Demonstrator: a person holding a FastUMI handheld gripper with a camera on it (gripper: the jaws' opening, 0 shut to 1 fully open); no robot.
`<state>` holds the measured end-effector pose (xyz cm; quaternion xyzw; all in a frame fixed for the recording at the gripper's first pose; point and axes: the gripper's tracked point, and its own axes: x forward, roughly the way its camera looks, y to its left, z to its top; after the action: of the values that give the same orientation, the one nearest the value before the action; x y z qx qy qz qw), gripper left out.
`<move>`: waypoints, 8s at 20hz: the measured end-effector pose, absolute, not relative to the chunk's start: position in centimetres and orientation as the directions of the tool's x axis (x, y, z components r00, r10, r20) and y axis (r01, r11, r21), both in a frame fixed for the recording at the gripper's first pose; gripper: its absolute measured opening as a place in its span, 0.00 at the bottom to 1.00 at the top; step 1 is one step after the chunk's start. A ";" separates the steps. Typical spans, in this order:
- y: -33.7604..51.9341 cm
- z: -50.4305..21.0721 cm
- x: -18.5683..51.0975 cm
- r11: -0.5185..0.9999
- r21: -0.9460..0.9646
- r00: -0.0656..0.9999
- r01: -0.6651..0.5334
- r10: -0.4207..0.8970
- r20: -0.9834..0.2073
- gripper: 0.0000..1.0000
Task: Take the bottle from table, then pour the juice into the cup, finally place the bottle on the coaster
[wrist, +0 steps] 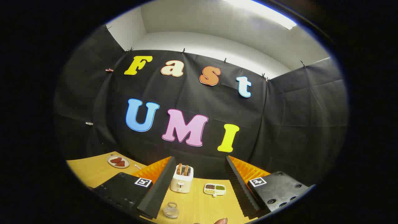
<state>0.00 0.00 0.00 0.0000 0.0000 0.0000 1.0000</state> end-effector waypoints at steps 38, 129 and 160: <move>7.0 -16.9 -0.7 0.979 0.112 0.984 -0.170 0.175 -0.035 0.97; 24.3 -29.2 3.0 -0.019 -0.909 0.882 -0.417 0.234 -0.410 0.73; 24.6 -28.0 3.4 -0.174 -0.931 0.893 -0.321 0.272 -0.359 0.72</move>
<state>3.44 24.64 -28.05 -0.7308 0.0169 0.2306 0.6423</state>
